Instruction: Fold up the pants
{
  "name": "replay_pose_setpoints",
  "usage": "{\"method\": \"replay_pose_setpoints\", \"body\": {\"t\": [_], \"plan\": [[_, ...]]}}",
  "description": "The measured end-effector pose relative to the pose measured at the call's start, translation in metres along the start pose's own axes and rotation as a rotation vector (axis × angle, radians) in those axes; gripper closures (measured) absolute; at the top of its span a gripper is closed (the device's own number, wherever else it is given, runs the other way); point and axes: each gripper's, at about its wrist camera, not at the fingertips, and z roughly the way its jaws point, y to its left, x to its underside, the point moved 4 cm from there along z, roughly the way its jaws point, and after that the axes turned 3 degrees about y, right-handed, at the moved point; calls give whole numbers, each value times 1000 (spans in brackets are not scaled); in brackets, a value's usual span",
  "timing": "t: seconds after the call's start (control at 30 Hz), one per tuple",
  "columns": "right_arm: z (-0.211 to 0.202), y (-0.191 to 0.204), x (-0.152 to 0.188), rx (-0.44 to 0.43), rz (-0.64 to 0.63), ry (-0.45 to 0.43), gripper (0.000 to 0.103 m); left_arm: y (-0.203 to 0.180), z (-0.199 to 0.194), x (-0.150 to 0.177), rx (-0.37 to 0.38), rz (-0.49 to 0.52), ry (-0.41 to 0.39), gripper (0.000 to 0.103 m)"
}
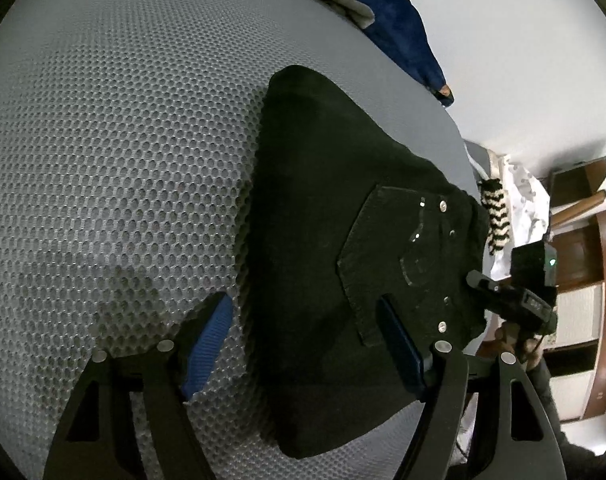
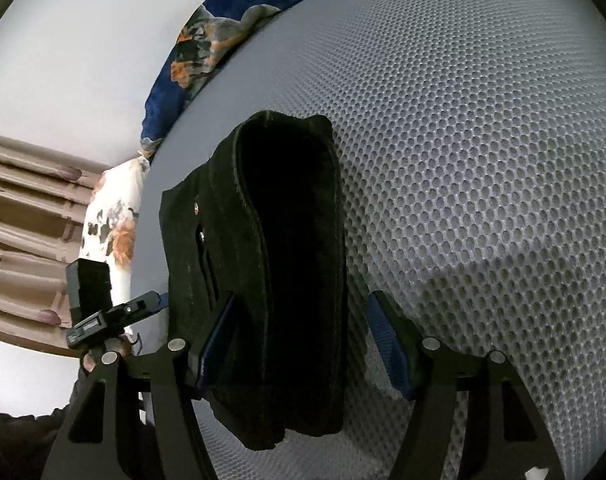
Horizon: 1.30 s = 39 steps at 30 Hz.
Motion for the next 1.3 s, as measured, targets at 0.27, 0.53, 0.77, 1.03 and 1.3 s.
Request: {"method": "replay_pose_setpoints", "body": {"t": [0.27, 0.53, 0.77, 1.03, 1.3], "plan": [[10, 5, -9, -98, -13, 33, 41, -3, 4, -8, 48, -4, -1, 29], [16, 8, -15, -123, -21, 65, 57, 8, 0, -9, 146, -12, 1, 29], [24, 14, -24, -140, -22, 59, 57, -8, 12, -16, 212, -10, 14, 29], [24, 13, -28, -145, 5, 48, 56, -11, 14, -7, 72, 35, -21, 64], [20, 16, -25, -98, 12, 15, 57, -30, 18, -4, -80, 88, -35, 67]]}}
